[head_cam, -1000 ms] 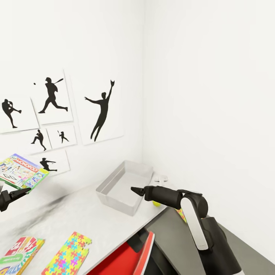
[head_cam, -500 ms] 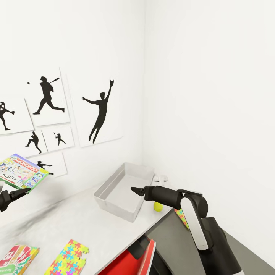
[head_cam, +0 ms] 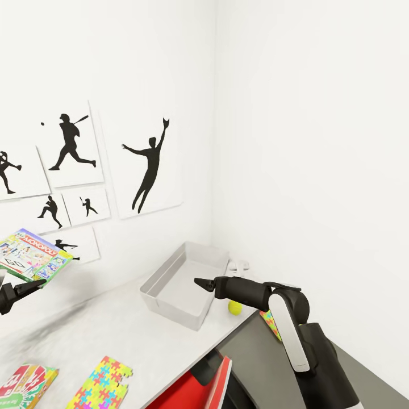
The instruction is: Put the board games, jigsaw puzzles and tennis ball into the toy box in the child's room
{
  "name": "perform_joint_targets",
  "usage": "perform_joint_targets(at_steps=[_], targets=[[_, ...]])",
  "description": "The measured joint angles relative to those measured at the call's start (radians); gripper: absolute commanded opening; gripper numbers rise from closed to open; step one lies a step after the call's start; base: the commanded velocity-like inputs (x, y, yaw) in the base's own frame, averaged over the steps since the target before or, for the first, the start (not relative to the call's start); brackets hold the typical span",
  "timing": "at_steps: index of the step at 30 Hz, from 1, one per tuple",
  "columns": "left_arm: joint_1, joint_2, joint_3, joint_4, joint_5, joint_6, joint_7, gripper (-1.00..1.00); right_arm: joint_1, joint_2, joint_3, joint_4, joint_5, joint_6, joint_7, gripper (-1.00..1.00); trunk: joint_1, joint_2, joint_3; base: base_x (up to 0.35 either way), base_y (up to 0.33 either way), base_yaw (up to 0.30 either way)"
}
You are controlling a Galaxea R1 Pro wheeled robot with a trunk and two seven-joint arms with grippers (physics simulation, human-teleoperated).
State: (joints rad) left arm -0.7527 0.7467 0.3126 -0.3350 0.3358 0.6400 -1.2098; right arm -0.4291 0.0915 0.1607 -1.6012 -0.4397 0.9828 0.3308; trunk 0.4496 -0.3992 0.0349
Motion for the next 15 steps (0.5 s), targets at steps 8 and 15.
perform_joint_targets(at_steps=[8,15], targets=[[0.000,-0.004,0.001,0.000,0.002,-0.006,-0.001,-1.00,0.000,-0.007,-0.002,-0.004,-0.004,0.001,0.004,1.00,0.000,0.000,0.000,0.000,0.000,0.000],[-0.001,-0.101,-0.003,-0.043,0.003,0.002,0.012,-1.00,0.000,-0.018,-0.022,-0.009,-0.009,-0.043,0.118,1.00,0.000,0.000,0.000,0.000,0.000,0.000]])
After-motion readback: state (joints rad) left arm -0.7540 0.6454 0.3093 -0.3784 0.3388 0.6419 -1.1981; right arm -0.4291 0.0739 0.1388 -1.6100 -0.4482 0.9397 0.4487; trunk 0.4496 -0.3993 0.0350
